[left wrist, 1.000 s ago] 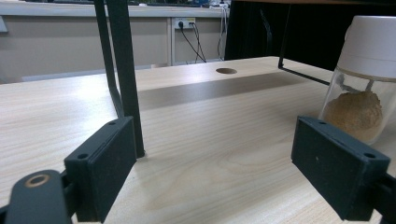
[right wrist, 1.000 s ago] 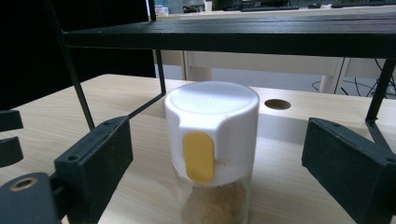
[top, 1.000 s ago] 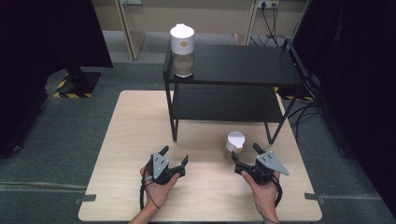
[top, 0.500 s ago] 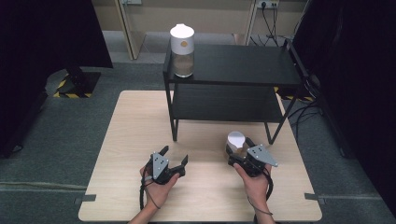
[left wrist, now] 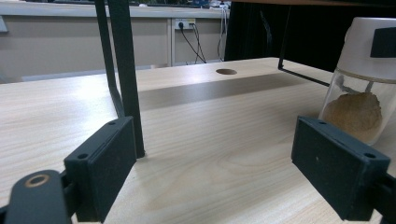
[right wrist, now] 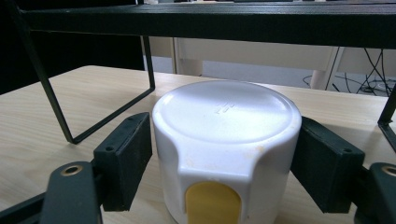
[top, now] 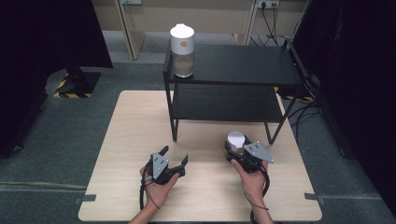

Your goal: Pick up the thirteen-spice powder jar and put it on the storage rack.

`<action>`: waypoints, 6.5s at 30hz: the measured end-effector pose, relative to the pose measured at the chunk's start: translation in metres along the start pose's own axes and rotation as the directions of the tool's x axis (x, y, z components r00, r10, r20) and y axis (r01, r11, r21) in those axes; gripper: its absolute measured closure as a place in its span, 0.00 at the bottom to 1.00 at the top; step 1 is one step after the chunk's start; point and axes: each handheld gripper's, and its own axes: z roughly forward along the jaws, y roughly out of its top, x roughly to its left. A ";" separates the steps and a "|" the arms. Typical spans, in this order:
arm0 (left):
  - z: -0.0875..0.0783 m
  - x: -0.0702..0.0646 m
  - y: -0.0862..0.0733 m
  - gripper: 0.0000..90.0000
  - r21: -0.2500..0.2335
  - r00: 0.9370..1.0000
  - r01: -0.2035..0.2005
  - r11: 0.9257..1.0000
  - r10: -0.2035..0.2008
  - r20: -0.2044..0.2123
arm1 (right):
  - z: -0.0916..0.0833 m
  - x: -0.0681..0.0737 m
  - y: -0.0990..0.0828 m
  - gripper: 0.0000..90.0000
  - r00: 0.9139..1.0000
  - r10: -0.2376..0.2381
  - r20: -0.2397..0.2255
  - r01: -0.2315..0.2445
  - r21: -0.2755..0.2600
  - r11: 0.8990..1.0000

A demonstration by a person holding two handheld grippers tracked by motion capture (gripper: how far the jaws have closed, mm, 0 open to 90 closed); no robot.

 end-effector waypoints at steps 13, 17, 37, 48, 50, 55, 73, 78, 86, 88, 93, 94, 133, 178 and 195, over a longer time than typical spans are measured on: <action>0.000 -0.001 0.000 0.15 0.000 1.000 -0.015 1.000 0.015 0.001 | 0.002 0.002 -0.004 0.34 1.000 -0.005 0.016 0.005 -0.006 1.000; 0.000 -0.001 0.000 0.15 0.001 1.000 -0.018 1.000 0.018 0.001 | 0.001 0.002 -0.003 0.34 1.000 0.000 0.017 0.000 -0.004 1.000; 0.000 -0.003 0.000 0.15 0.001 1.000 -0.023 1.000 0.023 -0.003 | -0.036 -0.018 0.007 0.34 0.994 0.103 -0.022 -0.105 -0.123 0.987; 0.000 -0.003 0.000 0.15 0.002 1.000 -0.028 1.000 0.028 -0.003 | -0.057 -0.024 0.022 0.34 0.994 0.108 -0.015 -0.109 -0.206 0.972; 0.000 -0.003 0.000 0.15 0.002 1.000 -0.027 1.000 0.027 -0.003 | -0.060 -0.024 0.025 0.34 0.994 0.107 -0.014 -0.107 -0.216 0.970; 0.000 -0.003 0.000 0.15 0.002 1.000 -0.029 1.000 0.029 -0.003 | -0.064 -0.025 0.031 0.34 0.994 0.107 -0.012 -0.107 -0.238 0.965; 0.000 -0.003 0.000 0.15 0.000 1.000 -0.030 1.000 0.030 -0.004 | -0.074 -0.028 0.062 0.35 0.996 0.088 0.001 -0.083 -0.323 0.943; 0.000 -0.004 0.000 0.15 0.000 1.000 -0.030 1.000 0.030 -0.004 | -0.075 -0.028 0.069 0.35 0.996 0.087 0.005 -0.080 -0.337 0.938; 0.000 -0.004 0.000 0.15 -0.002 1.000 -0.031 1.000 0.031 -0.005 | -0.075 -0.029 0.079 0.34 0.996 0.084 0.009 -0.075 -0.356 0.931; 0.000 -0.004 0.000 0.15 -0.001 0.999 -0.032 0.999 0.032 -0.004 | -0.076 -0.028 0.082 0.35 0.996 0.084 0.010 -0.075 -0.360 0.930; 0.000 -0.004 0.000 0.15 -0.002 0.999 -0.032 0.999 0.032 -0.004 | -0.075 -0.029 0.088 0.35 0.996 0.083 0.012 -0.073 -0.372 0.925; 0.000 -0.004 0.000 0.15 -0.002 0.999 -0.032 0.999 0.032 -0.004 | -0.075 -0.029 0.090 0.35 0.996 0.085 0.011 -0.075 -0.376 0.924; 0.000 -0.004 0.000 0.15 0.001 0.999 -0.040 0.999 0.040 -0.003 | -0.070 -0.031 0.142 0.35 0.997 0.066 0.038 -0.043 -0.430 0.902; 0.000 -0.004 0.000 0.15 0.001 0.999 -0.043 0.999 0.043 0.000 | -0.050 -0.045 0.214 0.35 0.991 0.069 0.111 -0.015 -0.433 0.901; 0.000 -0.004 0.000 0.15 -0.001 0.999 -0.043 0.999 0.043 0.002 | -0.019 -0.056 0.254 0.35 0.981 0.077 0.178 -0.002 -0.385 0.923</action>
